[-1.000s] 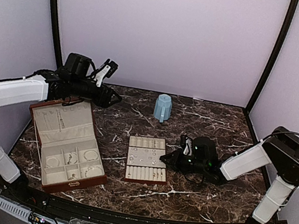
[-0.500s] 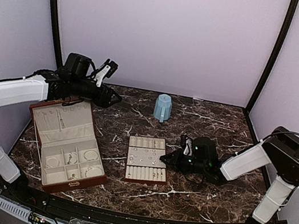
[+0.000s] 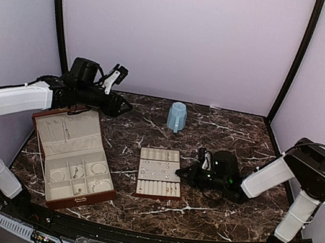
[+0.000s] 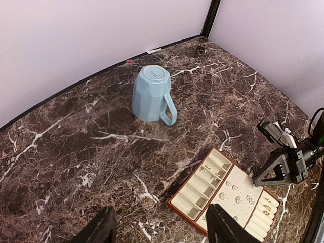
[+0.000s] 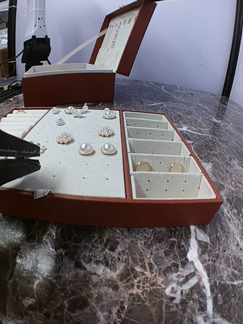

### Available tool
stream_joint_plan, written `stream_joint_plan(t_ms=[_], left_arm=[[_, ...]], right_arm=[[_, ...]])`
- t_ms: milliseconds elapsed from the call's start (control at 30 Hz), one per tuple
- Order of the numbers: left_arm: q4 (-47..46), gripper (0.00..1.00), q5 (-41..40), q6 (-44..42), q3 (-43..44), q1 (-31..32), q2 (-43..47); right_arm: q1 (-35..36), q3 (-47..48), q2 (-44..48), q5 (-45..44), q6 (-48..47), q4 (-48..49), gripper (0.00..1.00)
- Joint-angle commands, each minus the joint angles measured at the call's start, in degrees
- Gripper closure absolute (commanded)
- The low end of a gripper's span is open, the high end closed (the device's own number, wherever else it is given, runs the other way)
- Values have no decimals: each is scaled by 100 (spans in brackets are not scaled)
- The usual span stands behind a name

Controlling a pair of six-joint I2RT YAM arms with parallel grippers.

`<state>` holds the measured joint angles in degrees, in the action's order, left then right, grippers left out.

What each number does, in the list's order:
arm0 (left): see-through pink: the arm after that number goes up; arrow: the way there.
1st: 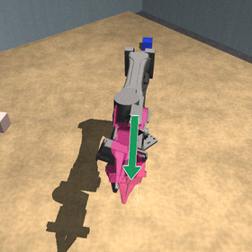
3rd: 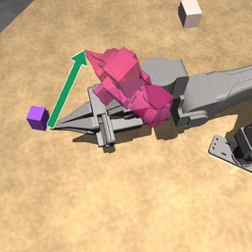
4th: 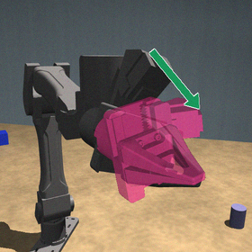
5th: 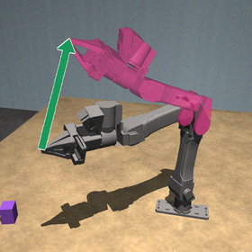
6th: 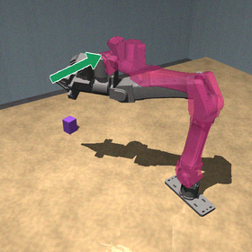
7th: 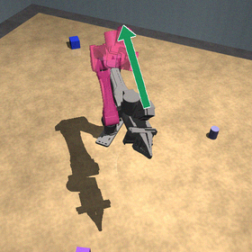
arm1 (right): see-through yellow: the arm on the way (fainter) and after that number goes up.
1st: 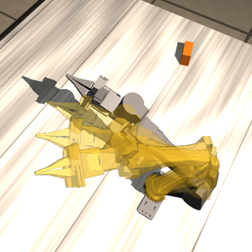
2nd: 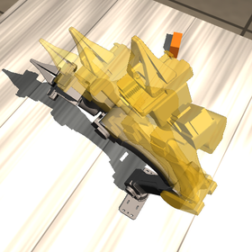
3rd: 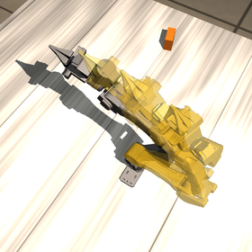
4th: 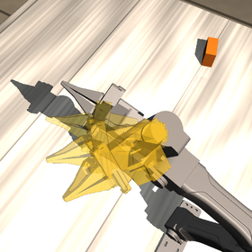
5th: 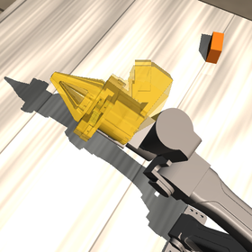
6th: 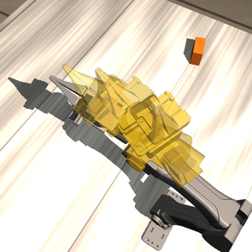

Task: Organize the mixed jewelry
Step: Insert the earring into the earring holder.

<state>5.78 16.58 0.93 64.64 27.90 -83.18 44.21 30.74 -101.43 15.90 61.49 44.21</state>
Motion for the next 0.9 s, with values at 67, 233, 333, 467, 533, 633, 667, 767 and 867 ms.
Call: stream_joint_plan(t_ms=[67,233,333,467,533,633,667,767,867], left_arm=[[-13,36,2,30,-108,-35,206],[-16,36,10,30,-109,-34,219],[-16,36,-12,26,-114,-31,237],[-24,36,5,28,-112,-31,249],[-30,36,7,30,-110,-35,254],[-25,36,4,24,-113,-32,262],[-24,36,4,22,-111,-33,266],[-29,36,6,21,-122,-32,273],[-27,36,3,13,-120,-30,272]], right_arm=[[-61,-67,-131,116,17,243,100],[-59,3,-238,257,24,418,100],[-61,-13,-312,299,66,551,100],[-61,-39,-303,283,69,619,100],[-61,-40,-331,286,66,668,100],[-61,-41,-360,282,79,737,100],[-66,-47,-360,283,84,763,100],[-74,-71,-390,280,99,823,100],[-86,-72,-409,258,120,850,100]])
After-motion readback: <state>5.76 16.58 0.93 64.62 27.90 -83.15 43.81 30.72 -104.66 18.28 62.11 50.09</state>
